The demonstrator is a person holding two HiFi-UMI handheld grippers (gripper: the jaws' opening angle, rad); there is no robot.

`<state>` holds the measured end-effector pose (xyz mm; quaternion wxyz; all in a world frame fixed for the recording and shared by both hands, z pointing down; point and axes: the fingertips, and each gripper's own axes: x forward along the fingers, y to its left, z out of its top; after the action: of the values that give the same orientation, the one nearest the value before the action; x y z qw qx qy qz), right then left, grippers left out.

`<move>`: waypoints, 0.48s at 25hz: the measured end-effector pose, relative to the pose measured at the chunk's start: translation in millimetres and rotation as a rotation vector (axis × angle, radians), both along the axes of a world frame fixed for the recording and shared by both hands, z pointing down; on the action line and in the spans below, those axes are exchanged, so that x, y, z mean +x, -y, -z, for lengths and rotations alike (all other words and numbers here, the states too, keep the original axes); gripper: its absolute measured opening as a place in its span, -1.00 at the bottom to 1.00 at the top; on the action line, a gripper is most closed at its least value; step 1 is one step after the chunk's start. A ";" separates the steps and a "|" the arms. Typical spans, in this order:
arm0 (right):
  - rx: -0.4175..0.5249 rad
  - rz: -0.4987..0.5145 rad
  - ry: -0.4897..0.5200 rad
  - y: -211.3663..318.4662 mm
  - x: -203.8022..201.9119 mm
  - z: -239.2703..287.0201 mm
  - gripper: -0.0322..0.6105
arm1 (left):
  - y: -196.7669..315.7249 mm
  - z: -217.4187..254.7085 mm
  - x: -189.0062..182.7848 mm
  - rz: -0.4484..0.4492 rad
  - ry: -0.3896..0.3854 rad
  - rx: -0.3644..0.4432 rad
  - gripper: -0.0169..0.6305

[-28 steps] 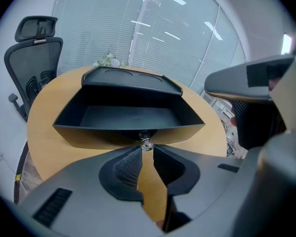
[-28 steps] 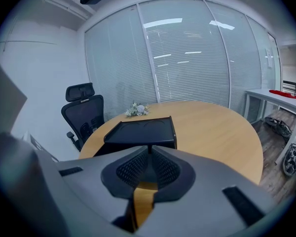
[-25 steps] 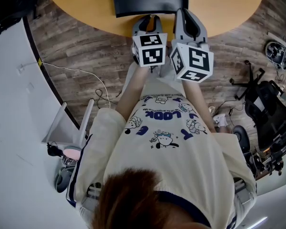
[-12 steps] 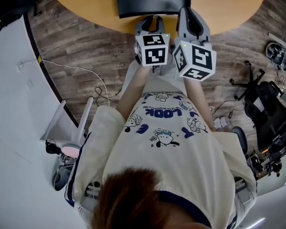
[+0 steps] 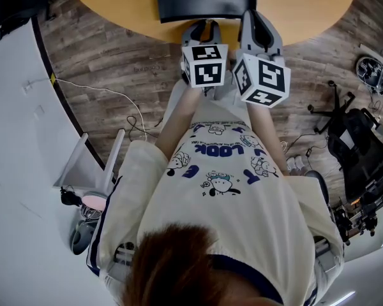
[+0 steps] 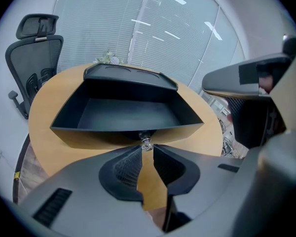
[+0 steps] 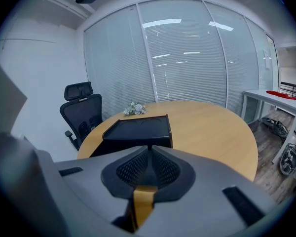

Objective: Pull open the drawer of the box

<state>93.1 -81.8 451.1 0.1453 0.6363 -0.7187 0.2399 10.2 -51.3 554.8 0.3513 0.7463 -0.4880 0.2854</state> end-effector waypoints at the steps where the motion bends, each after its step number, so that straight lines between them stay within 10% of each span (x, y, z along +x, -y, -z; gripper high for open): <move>1: 0.001 -0.001 0.000 -0.5 0.3 0.1 -0.77 | -0.3 -0.3 -0.5 0.003 0.004 0.000 -0.71; 12: 0.042 0.009 -0.003 7.0 1.1 21.5 -0.77 | 5.8 28.9 -1.9 -0.001 -0.013 0.036 -0.71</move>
<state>94.1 -88.8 429.6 0.1341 0.6362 -0.7262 0.2232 8.3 -57.0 525.9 0.3408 0.7545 -0.4905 0.2720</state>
